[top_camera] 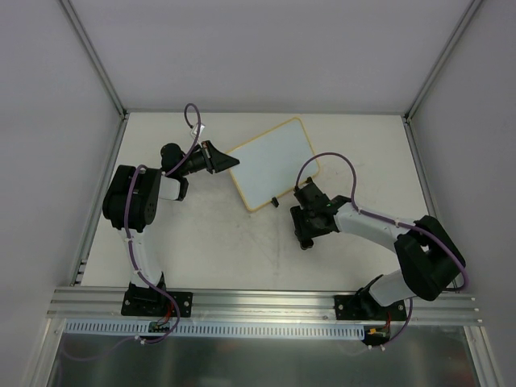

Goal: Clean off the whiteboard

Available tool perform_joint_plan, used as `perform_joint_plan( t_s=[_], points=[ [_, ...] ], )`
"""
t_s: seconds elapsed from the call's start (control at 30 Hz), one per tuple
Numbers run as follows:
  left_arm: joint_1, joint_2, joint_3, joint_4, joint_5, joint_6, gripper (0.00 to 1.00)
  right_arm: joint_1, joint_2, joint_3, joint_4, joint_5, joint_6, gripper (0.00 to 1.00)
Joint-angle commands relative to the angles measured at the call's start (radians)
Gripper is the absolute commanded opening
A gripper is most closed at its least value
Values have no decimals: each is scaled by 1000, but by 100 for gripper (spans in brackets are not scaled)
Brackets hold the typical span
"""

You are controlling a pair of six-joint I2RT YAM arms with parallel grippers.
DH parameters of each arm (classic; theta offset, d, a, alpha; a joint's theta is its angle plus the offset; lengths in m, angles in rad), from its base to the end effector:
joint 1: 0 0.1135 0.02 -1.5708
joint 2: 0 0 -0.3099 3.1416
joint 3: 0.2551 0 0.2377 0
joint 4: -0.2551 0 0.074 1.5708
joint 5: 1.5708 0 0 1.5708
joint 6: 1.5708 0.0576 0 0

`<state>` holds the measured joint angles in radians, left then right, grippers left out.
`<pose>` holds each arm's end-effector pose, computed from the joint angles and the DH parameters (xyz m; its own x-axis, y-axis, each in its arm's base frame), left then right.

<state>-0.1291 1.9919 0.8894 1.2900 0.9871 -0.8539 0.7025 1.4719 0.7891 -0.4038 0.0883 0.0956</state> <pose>0.3983 -0.1002 0.2379 -0.5449 -0.3482 -0.7628 0.7201 0.2716 -0.6384 0.2069 0.1685 0.2070 -0.7309 -0.4941 -0.4708 -0.5450 0.8378 -0.0333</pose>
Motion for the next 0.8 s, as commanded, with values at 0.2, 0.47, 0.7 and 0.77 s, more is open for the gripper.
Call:
perform_joint_plan(
  t_s=[0.2, 0.47, 0.7, 0.77],
  points=[
    [6, -30, 23, 104, 50, 3, 25, 0, -71, 32, -21, 57, 1, 54],
    [14, -27, 25, 121, 41, -11, 40, 0, -127, 33, -21, 67, -8, 54],
    [36, -5, 31, 149, 32, -42, 49, -3, -180, 35, -21, 93, -10, 55],
    [54, -1, 26, 141, 24, -42, 50, -3, -203, 36, -21, 93, -20, 55]
  ],
)
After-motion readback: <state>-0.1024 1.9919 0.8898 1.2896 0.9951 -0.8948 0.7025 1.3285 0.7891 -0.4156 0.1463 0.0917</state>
